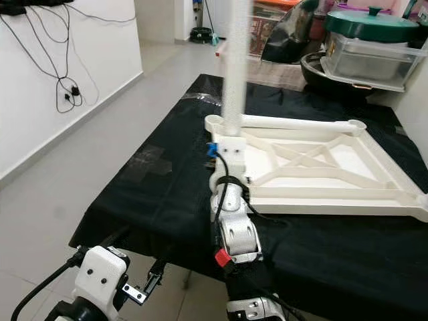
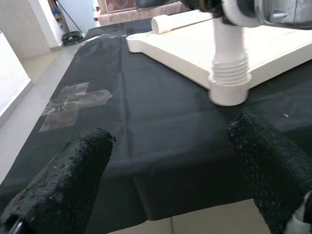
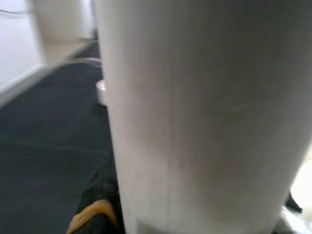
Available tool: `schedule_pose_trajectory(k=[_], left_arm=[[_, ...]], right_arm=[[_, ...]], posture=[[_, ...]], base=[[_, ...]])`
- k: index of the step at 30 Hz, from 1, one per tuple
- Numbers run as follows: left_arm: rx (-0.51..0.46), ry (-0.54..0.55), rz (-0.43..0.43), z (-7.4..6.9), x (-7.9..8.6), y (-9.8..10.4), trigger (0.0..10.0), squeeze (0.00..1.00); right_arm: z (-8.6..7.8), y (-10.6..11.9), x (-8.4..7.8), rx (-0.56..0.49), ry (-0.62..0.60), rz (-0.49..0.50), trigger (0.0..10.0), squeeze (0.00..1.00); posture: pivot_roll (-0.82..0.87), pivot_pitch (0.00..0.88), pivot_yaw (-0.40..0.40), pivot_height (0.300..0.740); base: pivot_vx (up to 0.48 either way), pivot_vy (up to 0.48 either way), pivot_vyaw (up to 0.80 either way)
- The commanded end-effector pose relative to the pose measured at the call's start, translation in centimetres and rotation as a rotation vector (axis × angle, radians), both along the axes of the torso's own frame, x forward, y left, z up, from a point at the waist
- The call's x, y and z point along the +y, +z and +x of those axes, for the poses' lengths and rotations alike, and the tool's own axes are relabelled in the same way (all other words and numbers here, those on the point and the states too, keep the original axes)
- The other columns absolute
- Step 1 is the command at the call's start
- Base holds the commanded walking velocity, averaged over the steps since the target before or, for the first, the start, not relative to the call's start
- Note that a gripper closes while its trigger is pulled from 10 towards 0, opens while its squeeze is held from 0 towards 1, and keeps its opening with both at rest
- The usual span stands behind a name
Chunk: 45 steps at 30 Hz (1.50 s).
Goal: Building children table
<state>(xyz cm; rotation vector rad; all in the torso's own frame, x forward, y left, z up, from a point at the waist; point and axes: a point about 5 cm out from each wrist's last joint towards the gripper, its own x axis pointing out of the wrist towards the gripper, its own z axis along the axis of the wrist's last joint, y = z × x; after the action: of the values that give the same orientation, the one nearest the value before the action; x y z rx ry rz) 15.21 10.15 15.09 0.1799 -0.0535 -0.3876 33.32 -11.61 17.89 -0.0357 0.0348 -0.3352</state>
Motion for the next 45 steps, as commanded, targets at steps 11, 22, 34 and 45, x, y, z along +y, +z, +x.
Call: schedule_pose_trajectory(k=[11,22,34,45], left_arm=[[-0.001,-0.006,0.025,-0.1,0.0,-0.2,10.0,0.0],[-0.006,-0.005,0.026,0.0,-0.1,-0.1,10.0,0.0],[-0.01,-0.001,0.024,0.0,-0.1,0.3,10.0,0.0],[-0.028,0.003,0.024,0.2,0.3,1.4,10.0,0.0]], right_arm=[[-0.4,-1.6,0.7,0.098,-0.203,0.15,0.0,0.0],[3.2,3.0,-0.3,-0.205,0.233,0.261,0.0,0.0],[6.5,7.5,-3.8,-0.317,0.691,0.174,0.0,0.0],[5.1,7.8,-3.4,-0.242,1.329,0.137,0.0,0.0]], posture=[[0.13,0.075,-0.071,0.74],[0.13,0.074,-0.068,0.74],[0.14,0.133,-0.064,0.74],[0.17,0.204,-0.037,0.74]], base=[[0.0,0.0,0.0],[0.0,0.0,0.0],[0.0,0.0,0.0],[0.0,0.0,0.0]])
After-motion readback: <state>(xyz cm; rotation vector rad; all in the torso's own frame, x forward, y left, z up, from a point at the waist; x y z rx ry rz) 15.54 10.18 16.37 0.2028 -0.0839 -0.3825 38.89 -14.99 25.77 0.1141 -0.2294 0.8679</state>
